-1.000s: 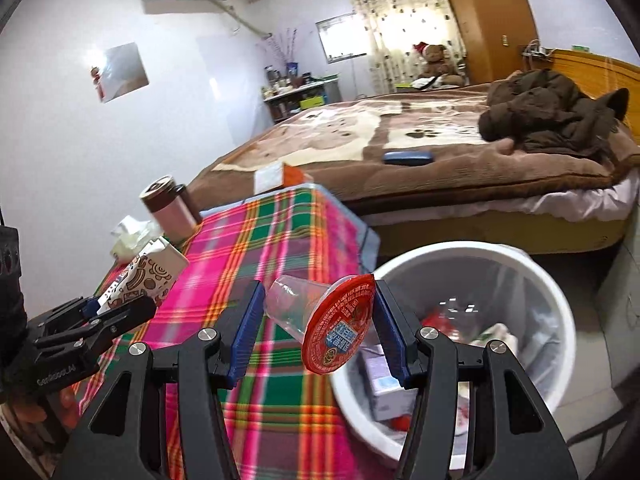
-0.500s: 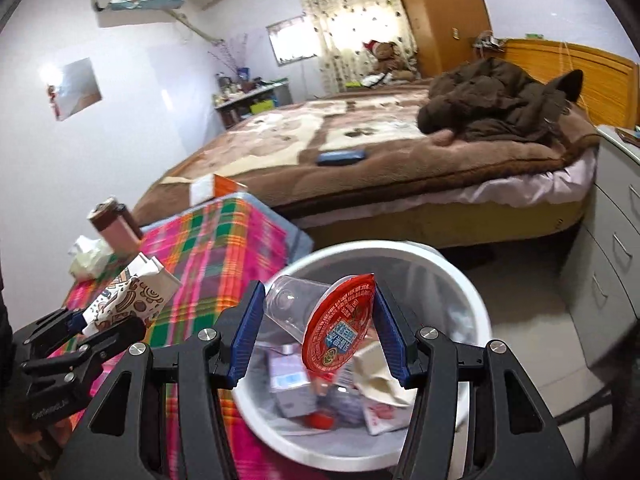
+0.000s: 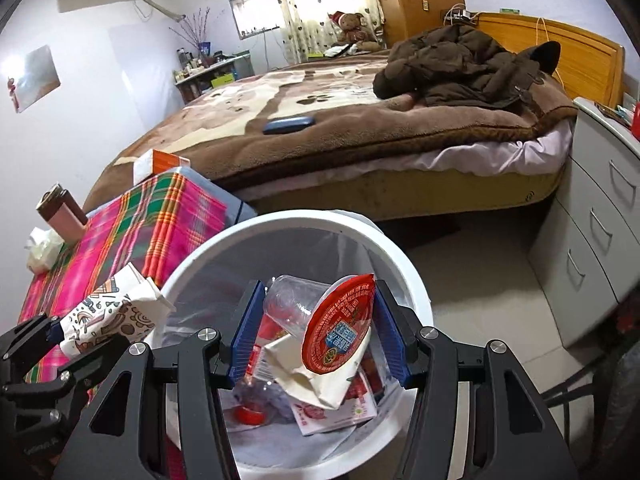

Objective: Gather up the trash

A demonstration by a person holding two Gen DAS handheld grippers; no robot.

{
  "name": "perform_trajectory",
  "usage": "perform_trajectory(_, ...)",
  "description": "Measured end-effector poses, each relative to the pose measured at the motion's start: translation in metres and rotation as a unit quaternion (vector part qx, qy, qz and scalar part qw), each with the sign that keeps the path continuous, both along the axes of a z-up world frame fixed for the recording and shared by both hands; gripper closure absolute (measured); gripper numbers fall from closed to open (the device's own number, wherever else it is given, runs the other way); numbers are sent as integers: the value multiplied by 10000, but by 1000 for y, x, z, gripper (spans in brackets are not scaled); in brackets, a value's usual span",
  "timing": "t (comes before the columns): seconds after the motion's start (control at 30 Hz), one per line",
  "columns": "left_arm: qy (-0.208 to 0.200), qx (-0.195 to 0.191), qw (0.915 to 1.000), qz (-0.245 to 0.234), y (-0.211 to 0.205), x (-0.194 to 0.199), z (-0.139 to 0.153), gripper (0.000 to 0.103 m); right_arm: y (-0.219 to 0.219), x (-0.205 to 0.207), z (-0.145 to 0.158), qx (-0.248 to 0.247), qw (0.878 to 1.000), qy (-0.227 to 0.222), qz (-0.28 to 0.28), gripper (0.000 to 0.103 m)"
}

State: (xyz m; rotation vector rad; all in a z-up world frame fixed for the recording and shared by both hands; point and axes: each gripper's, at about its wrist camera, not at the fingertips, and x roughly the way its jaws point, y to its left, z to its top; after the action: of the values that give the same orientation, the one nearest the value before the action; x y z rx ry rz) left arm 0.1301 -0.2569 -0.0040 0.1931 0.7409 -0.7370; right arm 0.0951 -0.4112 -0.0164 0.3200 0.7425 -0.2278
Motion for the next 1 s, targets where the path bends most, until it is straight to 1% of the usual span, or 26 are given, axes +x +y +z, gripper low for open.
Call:
perform_trajectory(0.07, 52, 19, 10000, -19, -3, 2, -2, 47, -2, 0, -1, 13, 10000, 31, 41, 47)
perform_trajectory(0.1, 61, 22, 10000, 20, -4, 3, -3, 45, -1, 0, -2, 5, 10000, 36, 61, 47)
perform_trajectory(0.13, 77, 10, 9999, 68, -6, 4, -3, 37, -2, 0, -2, -9, 10000, 57, 64, 47)
perform_trajectory(0.17, 100, -29, 9999, 91, -5, 5, -2, 33, -3, 1, -2, -10, 9999, 87, 51, 47)
perform_trajectory(0.2, 106, -70, 9999, 78, -5, 5, -1, 32, -3, 1, -2, 8, 9999, 98, 45, 46)
perform_trajectory(0.3, 48, -14, 9999, 109, -4, 3, 0, 26, -3, 0, -3, 120, 9999, 78, 71, 37)
perform_trajectory(0.33, 60, -24, 9999, 126, -3, 4, 0, 25, -3, 0, -2, 149, 9999, 51, 70, 36)
perform_trajectory(0.43, 68, -38, 9998, 192, 1, 2, 0, 24, -2, -3, -1, 274, 9995, -63, 112, 36)
perform_trajectory(0.6, 55, -30, 9993, 367, 11, 2, 1, 22, 4, -7, 2, 270, 9995, -149, 117, 35)
perform_trajectory(0.7, 25, -51, 9990, 454, 18, 1, 4, 22, 9, -10, 5, 232, 9995, -208, 111, 35)
perform_trajectory(0.83, -118, -58, 9979, 631, 27, -4, 9, 21, 16, -17, 12, 189, 9991, -354, 126, 34)
perform_trajectory(1.0, -291, -118, 9960, 839, 41, -12, 15, 21, 29, -26, 20, -28, 9988, -475, 128, 34)
